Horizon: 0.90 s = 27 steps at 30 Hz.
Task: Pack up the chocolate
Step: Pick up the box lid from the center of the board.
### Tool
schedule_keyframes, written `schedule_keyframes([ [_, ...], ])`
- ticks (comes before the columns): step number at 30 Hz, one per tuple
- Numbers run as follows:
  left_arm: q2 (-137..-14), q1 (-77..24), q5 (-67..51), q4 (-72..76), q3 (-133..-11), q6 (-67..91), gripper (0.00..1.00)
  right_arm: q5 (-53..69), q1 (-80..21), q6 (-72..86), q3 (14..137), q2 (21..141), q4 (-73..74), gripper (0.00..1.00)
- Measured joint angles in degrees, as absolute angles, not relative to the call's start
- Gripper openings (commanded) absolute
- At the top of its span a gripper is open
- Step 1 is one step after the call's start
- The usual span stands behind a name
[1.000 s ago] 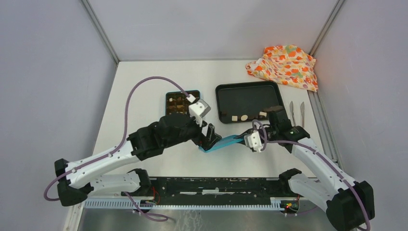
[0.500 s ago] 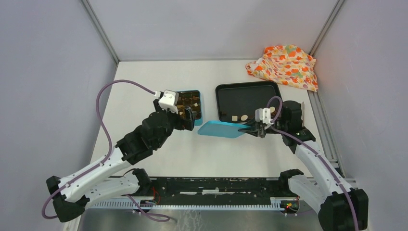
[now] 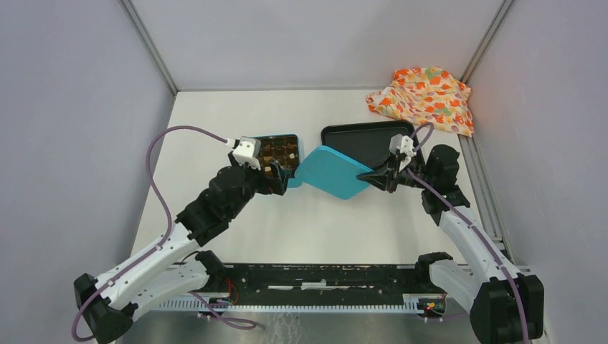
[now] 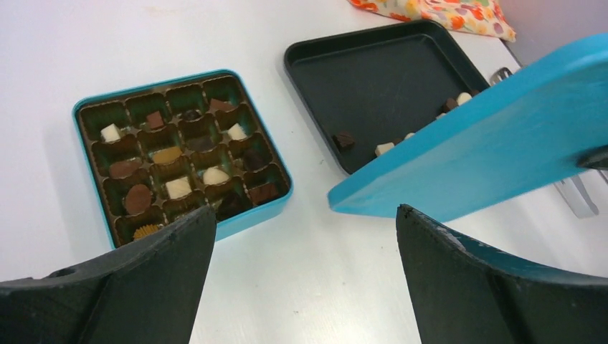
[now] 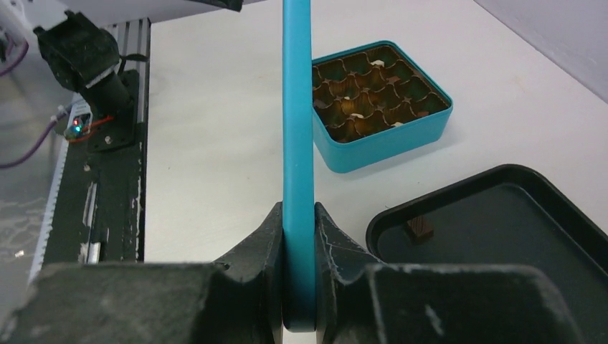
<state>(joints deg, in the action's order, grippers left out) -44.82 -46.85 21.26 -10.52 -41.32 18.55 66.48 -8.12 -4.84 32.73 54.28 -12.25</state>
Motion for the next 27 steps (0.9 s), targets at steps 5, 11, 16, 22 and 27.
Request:
schedule_keyframes([
  [5, -45.4, -32.7, 7.4, -3.7, -36.2, 23.7, 1.0, 62.2, -8.1, 9.9, 32.9, 58.1, -21.2, 0.0],
  [11, -45.9, -19.2, -12.0, 12.2, -27.9, 35.9, 1.0, 56.6, -8.1, 32.3, 33.1, 64.0, -37.6, 0.0],
  [16, -51.4, -17.2, -22.7, 28.1, -24.8, 46.2, 1.0, 51.9, -8.5, 48.6, 33.2, 66.8, -48.4, 0.0],
  [22, -53.3, -17.1, -27.1, 37.3, -24.5, 51.9, 0.96, 48.1, -8.8, 61.5, 32.7, 67.6, -52.6, 0.0],
  [27, -55.5, -17.7, -28.2, 43.4, -24.4, 55.5, 0.87, 46.8, -10.6, 67.3, 32.6, 68.6, -53.1, 0.0],
])
